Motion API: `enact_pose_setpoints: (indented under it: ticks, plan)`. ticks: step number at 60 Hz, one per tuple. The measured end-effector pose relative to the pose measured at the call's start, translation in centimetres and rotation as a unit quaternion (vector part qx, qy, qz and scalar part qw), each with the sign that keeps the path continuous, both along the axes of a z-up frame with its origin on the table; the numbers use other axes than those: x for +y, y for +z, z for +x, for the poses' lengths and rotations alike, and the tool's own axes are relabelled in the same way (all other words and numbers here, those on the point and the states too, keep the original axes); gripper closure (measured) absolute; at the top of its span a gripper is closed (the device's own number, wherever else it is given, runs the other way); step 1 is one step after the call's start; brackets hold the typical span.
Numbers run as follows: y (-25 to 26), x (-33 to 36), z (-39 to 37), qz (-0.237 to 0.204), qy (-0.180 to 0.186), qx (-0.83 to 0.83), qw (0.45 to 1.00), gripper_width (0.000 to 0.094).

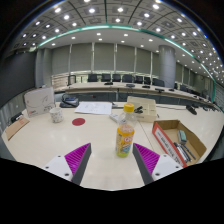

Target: Pour water

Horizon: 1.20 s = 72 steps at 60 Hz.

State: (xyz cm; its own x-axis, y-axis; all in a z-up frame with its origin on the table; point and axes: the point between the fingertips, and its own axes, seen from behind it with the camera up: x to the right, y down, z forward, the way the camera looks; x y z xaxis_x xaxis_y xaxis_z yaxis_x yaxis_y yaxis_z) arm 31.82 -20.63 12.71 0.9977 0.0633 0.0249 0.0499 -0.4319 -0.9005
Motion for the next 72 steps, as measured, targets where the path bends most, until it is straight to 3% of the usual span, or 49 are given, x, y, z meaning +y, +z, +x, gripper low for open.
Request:
enact_pose_setpoints:
  ticks: [20,34,49,72]
  plan:
    - [-5.3,10.8,4.7,0.026,-0.014,0.015,0.999,0.0083]
    - [-5.9,13.5,4.1,0.051,0.0,0.018,0.999,0.0408]
    - [-5.9,14.2,3.5,0.057,-0.004,-0.011,0.998,0.0527]
    - [-0.3,18.6,0.1,0.056,-0.015,-0.126,0.99,0.0525]
